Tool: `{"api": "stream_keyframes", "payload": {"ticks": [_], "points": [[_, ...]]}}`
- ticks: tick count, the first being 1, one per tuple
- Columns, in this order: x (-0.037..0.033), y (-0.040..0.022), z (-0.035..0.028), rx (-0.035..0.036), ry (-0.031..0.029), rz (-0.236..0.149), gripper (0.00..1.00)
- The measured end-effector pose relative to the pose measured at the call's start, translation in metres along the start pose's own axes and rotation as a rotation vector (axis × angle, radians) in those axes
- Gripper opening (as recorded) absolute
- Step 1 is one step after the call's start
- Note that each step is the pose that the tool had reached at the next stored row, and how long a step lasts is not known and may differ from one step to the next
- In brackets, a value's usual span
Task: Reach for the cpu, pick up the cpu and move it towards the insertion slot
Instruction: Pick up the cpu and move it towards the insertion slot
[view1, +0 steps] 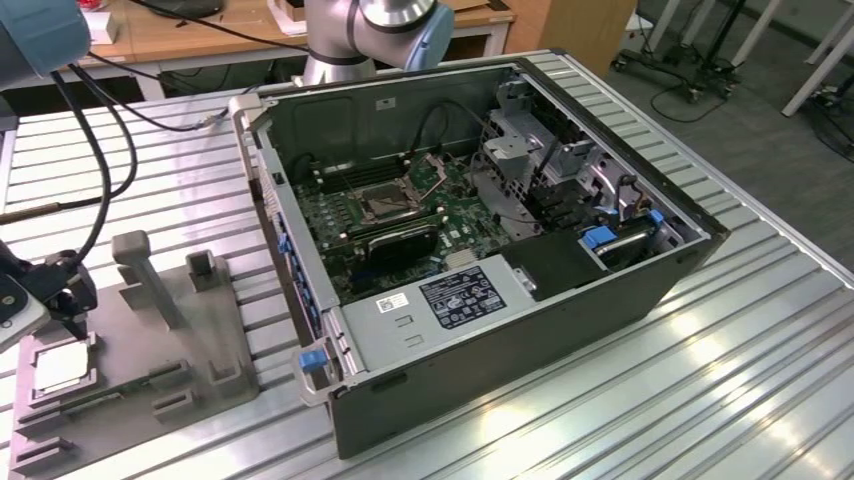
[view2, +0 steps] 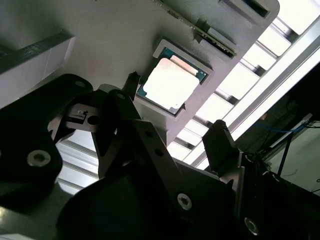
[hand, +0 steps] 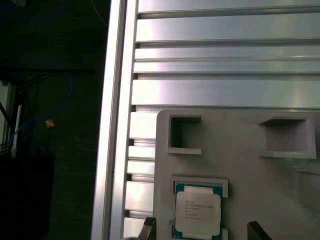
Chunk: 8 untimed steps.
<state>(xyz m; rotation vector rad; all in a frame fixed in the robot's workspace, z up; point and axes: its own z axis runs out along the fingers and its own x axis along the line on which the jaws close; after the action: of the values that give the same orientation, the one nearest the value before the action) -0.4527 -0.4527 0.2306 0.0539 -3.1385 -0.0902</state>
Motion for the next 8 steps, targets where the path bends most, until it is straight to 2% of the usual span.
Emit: {"api": "stream_keyframes", "payload": {"ticks": [8], "points": [[0.0000, 0.0000, 0.0001, 0.0002, 0.0001, 0.000, 0.78]]}}
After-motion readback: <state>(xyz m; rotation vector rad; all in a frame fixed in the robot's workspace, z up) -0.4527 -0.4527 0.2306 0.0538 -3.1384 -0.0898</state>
